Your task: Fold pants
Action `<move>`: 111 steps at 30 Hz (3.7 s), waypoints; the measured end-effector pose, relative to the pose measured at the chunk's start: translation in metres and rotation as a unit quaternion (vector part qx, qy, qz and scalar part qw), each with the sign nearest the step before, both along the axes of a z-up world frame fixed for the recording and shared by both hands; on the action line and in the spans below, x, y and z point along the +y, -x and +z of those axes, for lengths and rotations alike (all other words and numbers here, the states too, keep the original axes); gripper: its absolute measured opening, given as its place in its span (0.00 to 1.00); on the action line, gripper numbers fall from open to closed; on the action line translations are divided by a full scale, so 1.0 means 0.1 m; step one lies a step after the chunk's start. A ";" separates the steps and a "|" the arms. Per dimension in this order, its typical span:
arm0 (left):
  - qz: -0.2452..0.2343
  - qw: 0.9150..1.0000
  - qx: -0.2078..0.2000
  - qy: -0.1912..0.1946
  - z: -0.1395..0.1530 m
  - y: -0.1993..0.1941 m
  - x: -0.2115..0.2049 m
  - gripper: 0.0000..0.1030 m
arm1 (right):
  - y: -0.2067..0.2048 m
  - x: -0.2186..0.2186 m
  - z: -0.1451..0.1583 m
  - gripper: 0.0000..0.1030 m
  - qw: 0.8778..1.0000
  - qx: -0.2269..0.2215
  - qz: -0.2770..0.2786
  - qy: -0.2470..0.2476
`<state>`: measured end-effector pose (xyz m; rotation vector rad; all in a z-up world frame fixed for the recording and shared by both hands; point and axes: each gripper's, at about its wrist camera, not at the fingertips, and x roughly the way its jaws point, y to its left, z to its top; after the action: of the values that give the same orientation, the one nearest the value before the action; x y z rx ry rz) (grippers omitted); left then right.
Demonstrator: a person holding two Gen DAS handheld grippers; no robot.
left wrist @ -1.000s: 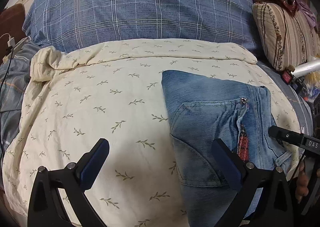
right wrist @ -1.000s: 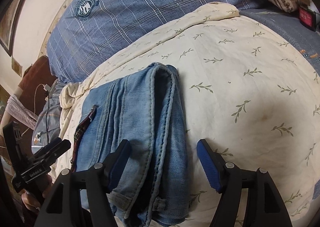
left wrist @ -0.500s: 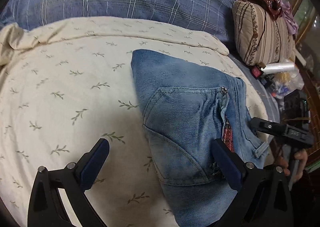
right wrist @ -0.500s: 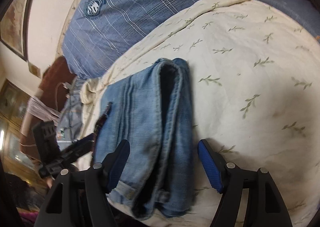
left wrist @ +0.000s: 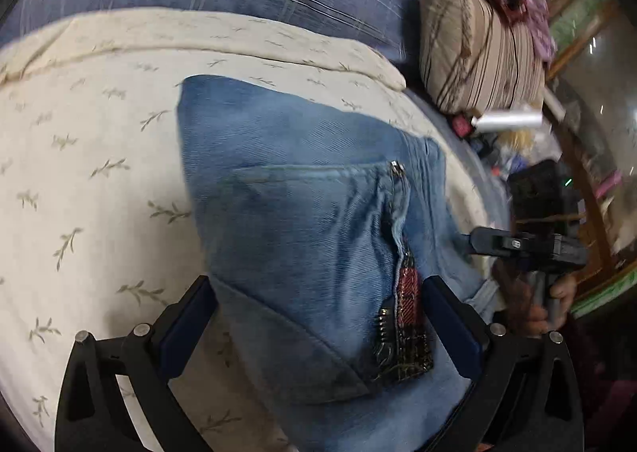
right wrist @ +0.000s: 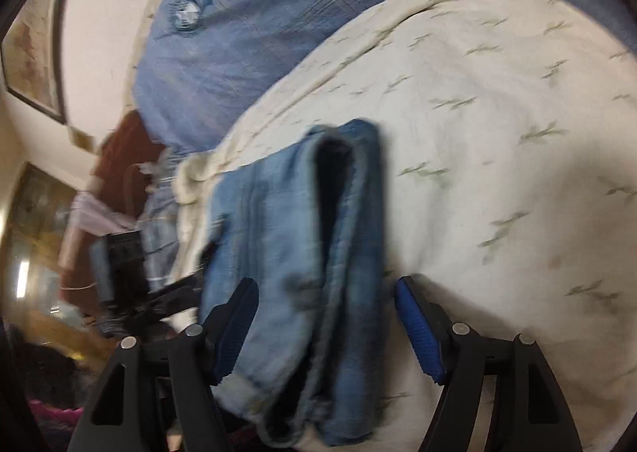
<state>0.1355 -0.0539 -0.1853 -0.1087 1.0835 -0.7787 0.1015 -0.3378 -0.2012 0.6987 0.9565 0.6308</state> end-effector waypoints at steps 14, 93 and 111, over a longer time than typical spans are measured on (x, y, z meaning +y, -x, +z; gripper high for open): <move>0.012 0.999 -0.030 -0.001 0.21 0.13 0.03 0.63 | 0.14 0.55 0.24 0.29 0.987 -0.084 -0.004 0.135; 0.298 0.866 -0.355 -0.188 2.49 1.72 0.76 0.99 | 1.60 1.78 2.34 0.63 0.872 -0.339 -0.176 0.308; 0.304 0.873 -0.337 -0.178 2.42 1.66 0.88 0.99 | 1.44 1.93 2.17 0.63 0.876 -0.324 -0.152 0.322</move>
<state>-0.0307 0.0338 0.0567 0.1302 0.4501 -0.0083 -0.0422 -0.1448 0.0155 0.0086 0.3624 0.1989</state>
